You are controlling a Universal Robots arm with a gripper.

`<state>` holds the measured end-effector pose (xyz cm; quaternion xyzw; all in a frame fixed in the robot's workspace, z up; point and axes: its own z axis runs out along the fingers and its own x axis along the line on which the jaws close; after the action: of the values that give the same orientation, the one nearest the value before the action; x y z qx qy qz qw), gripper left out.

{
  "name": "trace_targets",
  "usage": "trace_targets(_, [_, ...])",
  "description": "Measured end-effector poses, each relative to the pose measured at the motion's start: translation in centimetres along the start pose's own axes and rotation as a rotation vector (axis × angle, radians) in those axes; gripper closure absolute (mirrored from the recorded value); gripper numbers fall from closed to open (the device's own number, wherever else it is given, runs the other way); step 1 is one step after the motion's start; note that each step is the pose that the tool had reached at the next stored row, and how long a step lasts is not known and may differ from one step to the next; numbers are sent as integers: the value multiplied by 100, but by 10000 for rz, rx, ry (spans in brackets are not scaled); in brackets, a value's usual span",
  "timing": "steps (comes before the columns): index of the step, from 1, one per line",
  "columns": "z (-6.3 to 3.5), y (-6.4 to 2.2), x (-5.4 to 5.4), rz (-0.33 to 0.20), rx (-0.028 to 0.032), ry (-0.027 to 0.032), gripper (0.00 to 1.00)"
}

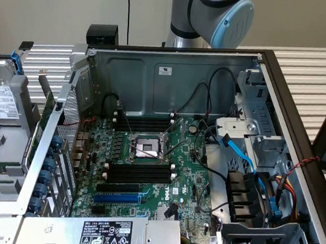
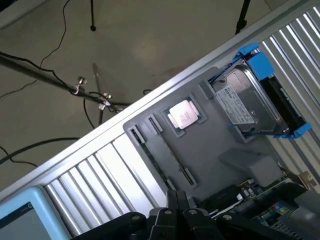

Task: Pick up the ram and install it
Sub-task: 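Pick up the ram and move it above insertion slot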

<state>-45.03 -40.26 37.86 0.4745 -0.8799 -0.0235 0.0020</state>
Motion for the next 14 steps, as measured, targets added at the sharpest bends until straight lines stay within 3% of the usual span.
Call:
trace_targets(7, [6,-1,0,-1270,-21,58,90])
trace_targets(11, [7,0,0,-1991,-17,120,90])
trace_targets(13, [7,1,0,-2289,26,190,90])
trace_targets(14, [7,0,1,-2413,78,217,90])
